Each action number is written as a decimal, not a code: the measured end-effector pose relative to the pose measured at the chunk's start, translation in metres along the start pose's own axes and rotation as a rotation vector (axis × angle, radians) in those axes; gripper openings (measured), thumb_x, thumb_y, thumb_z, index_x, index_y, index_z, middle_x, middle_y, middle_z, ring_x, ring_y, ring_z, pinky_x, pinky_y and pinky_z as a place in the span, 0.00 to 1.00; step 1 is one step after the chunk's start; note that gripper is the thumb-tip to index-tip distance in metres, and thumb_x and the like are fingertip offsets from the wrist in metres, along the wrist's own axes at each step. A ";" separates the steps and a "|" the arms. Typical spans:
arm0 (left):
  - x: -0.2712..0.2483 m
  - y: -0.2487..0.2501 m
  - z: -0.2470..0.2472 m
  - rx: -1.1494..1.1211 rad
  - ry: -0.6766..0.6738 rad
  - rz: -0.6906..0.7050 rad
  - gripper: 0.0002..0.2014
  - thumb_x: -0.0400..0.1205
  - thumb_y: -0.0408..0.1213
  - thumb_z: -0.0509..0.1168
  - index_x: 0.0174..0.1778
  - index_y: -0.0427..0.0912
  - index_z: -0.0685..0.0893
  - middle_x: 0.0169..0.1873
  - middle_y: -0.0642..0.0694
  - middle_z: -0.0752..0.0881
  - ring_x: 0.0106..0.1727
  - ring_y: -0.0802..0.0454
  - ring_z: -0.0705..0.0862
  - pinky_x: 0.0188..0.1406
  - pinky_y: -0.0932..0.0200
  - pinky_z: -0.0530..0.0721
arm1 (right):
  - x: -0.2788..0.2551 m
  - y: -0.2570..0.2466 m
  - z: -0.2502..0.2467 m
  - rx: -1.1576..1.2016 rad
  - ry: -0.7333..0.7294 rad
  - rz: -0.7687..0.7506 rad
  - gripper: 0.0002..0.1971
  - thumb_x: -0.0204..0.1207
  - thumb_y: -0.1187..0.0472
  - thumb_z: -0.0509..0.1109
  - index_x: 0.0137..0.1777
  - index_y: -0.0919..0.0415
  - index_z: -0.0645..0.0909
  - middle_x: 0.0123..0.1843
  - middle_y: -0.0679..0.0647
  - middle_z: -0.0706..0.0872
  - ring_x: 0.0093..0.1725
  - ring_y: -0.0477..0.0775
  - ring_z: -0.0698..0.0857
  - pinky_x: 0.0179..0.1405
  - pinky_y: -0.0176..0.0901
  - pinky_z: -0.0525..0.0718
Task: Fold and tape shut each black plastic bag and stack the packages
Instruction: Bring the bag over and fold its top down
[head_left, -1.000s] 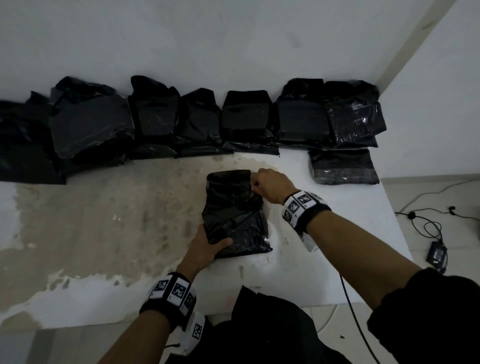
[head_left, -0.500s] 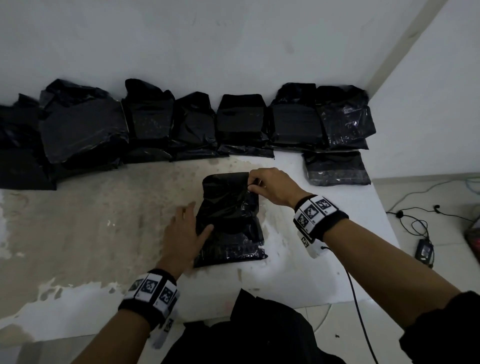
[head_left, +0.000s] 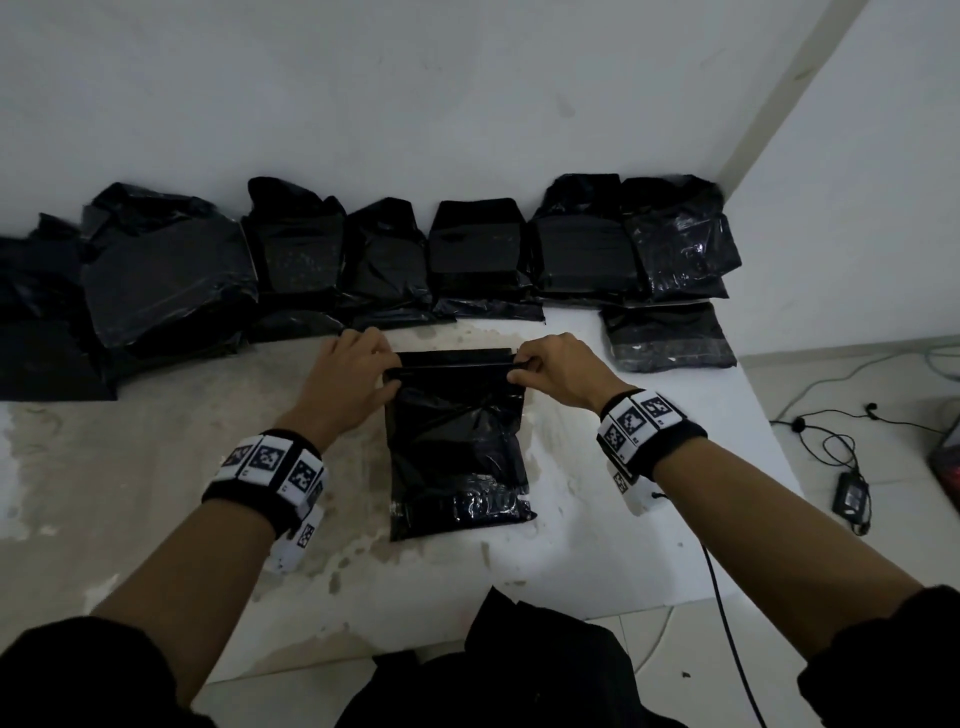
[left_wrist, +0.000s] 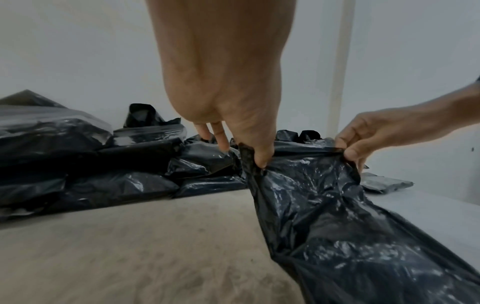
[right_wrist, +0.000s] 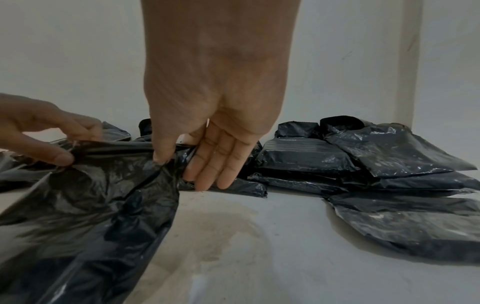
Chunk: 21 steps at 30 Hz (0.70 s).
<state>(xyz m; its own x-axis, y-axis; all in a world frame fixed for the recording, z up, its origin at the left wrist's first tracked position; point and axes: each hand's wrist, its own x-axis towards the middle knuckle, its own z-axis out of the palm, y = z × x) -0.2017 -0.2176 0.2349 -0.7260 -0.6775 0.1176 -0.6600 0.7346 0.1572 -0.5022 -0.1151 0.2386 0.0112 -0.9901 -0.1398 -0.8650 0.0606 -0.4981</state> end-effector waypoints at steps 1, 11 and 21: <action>-0.003 -0.001 0.002 -0.061 0.005 0.015 0.09 0.77 0.38 0.77 0.50 0.42 0.88 0.53 0.43 0.79 0.51 0.39 0.79 0.51 0.43 0.78 | 0.002 -0.002 0.000 -0.009 0.003 0.006 0.11 0.81 0.50 0.75 0.50 0.59 0.88 0.44 0.53 0.90 0.45 0.54 0.88 0.48 0.51 0.87; -0.035 0.026 0.036 -1.190 -0.060 -0.717 0.38 0.79 0.41 0.77 0.82 0.44 0.64 0.68 0.54 0.77 0.58 0.59 0.84 0.57 0.63 0.85 | 0.006 -0.014 0.012 0.339 0.071 0.060 0.08 0.81 0.57 0.75 0.48 0.50 0.78 0.37 0.47 0.82 0.37 0.51 0.83 0.44 0.45 0.82; -0.044 0.041 0.071 -1.420 -0.064 -0.860 0.09 0.83 0.35 0.72 0.60 0.43 0.88 0.57 0.42 0.91 0.60 0.40 0.89 0.64 0.41 0.86 | -0.016 -0.014 0.049 0.733 0.060 0.374 0.42 0.76 0.47 0.80 0.83 0.49 0.58 0.59 0.58 0.86 0.56 0.56 0.88 0.59 0.51 0.87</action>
<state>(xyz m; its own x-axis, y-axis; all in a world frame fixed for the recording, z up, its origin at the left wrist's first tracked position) -0.2102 -0.1548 0.1667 -0.2967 -0.8120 -0.5027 -0.1816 -0.4688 0.8644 -0.4653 -0.0936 0.2062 -0.2574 -0.8918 -0.3721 -0.2590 0.4347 -0.8625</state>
